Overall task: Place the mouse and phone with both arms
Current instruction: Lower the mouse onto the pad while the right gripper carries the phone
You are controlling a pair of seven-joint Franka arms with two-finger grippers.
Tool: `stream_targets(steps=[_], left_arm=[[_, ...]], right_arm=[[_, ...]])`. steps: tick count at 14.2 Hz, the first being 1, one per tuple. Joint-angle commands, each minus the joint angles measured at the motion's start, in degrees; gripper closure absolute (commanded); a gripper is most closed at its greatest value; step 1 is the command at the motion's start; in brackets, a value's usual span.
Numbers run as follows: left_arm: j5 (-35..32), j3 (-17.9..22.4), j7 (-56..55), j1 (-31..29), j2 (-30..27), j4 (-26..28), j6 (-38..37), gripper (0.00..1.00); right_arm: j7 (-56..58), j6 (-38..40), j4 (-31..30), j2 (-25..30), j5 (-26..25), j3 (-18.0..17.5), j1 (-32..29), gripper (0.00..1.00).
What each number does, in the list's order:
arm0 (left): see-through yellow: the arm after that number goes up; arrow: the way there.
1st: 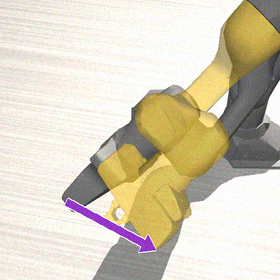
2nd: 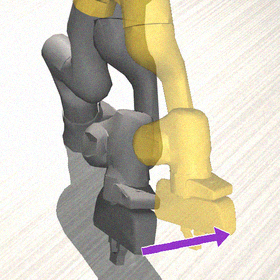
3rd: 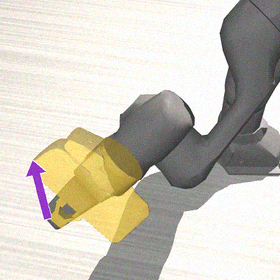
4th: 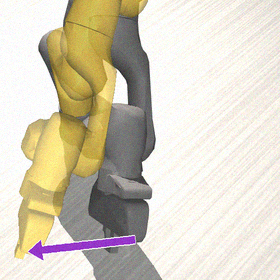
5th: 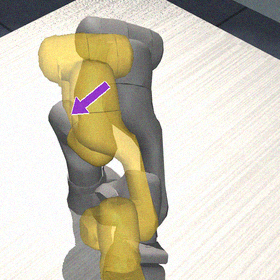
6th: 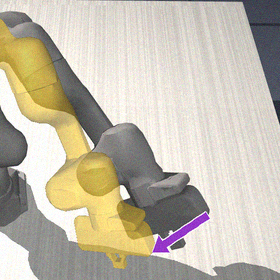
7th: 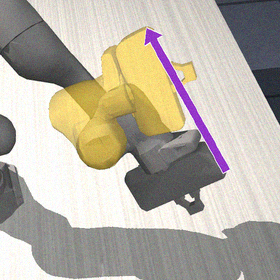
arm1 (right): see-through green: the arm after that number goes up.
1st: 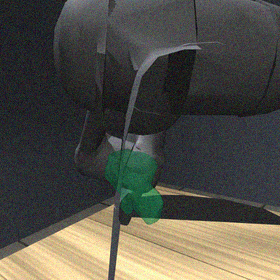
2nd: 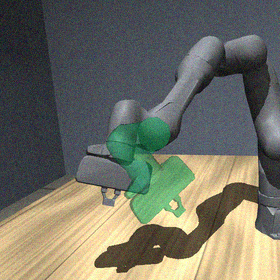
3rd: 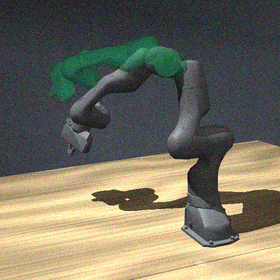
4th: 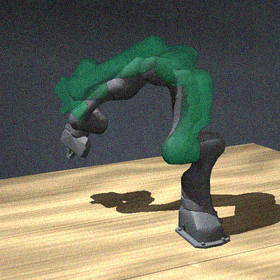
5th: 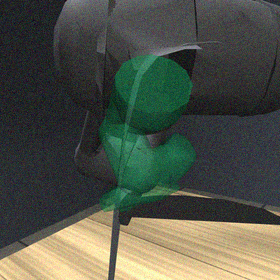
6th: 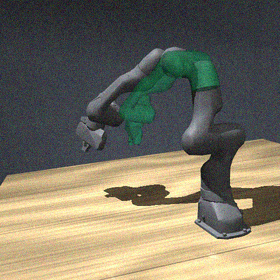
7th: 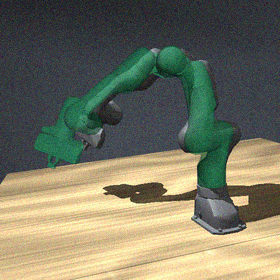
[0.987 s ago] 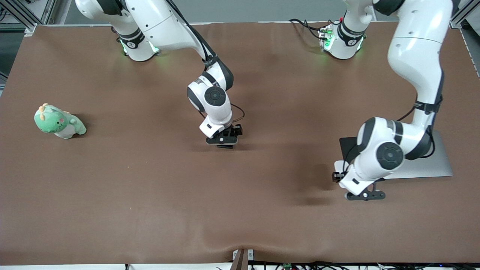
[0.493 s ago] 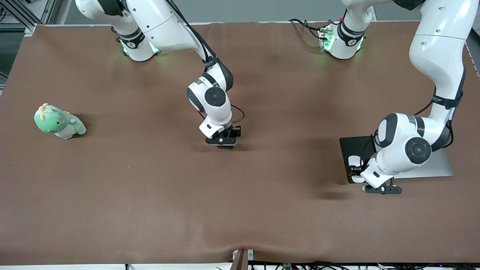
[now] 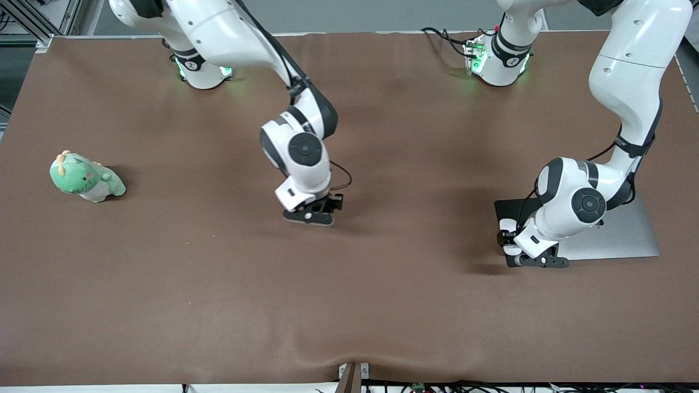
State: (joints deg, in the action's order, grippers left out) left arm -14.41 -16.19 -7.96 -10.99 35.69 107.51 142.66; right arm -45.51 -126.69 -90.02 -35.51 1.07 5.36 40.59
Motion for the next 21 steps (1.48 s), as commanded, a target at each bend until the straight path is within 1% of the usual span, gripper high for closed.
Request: stream_targets(steps=[1, 3, 4, 5, 6, 7, 9, 11, 13, 14, 16, 17, 19, 21], left_arm=[[-4.1, -0.7, 0.7, -3.3, -1.7, 3.0, 1.7, 1.00], [-4.4, -0.7, 0.7, -3.9, -1.6, 3.4, 1.7, 1.00], [-4.3, -0.7, 0.6, -4.0, -1.6, 3.5, 1.7, 0.85], [-4.4, -0.6, 0.7, -4.1, -1.3, 3.5, 1.6, 0.48], [-4.3, -0.6, 0.7, -4.2, -1.2, 3.5, 1.6, 0.03], [-4.3, -0.7, 0.7, -4.1, -1.2, 3.5, 1.6, 0.00], [-4.3, -0.8, 0.4, -3.9, -1.7, 3.1, 1.5, 0.00], [-4.4, -0.9, 0.1, -3.6, -4.4, 3.1, 1.3, 0.00], [-4.3, -2.6, -0.4, -3.7, -8.0, 3.1, 1.0, 0.00], [-4.3, -2.7, -0.6, -3.6, -9.8, 3.1, 1.0, 0.00], [-4.2, -4.2, -1.4, -3.7, -13.5, 3.2, 0.6, 0.00], [-4.1, -4.4, -2.2, -3.8, -15.5, 3.1, -0.7, 0.00], [-3.0, -5.9, -2.6, -4.0, -19.4, 2.8, -4.9, 0.00], [2.2, -6.5, -1.6, -4.1, -23.0, 2.6, -9.7, 0.00]], right_arm=[[5.1, 4.5, -1.2, 5.9, -0.5, -0.9, -6.3, 1.00], [10.7, 7.7, -1.4, 9.0, -0.5, -0.9, -10.4, 1.00], [13.7, 9.0, -1.5, 10.1, -0.4, -0.9, -12.6, 1.00], [16.9, 10.1, -1.5, 11.1, -0.4, -1.0, -15.2, 1.00], [20.6, 10.9, -1.7, 11.9, -0.3, -1.0, -17.5, 1.00], [23.9, 11.0, -2.4, 12.6, -0.2, -1.0, -19.9, 1.00], [29.3, 10.9, -4.2, 13.7, -0.1, -1.0, -23.9, 1.00], [34.6, 10.4, -6.1, 14.9, 0.1, -1.0, -28.4, 1.00], [37.9, 9.1, -9.1, 16.4, 0.1, -1.0, -31.9, 1.00], [40.3, 6.1, -12.8, 18.2, 0.1, -1.0, -33.9, 1.00], [47.0, -3.2, -22.6, 21.7, 0.1, -0.9, -37.7, 1.00], [51.4, -7.6, -26.5, 22.5, 0.1, -1.0, -40.1, 1.00], [56.9, -12.2, -30.9, 22.9, 0.2, -1.1, -44.3, 1.00], [59.0, -13.0, -33.1, 22.9, 0.2, -1.0, -47.3, 1.00]])
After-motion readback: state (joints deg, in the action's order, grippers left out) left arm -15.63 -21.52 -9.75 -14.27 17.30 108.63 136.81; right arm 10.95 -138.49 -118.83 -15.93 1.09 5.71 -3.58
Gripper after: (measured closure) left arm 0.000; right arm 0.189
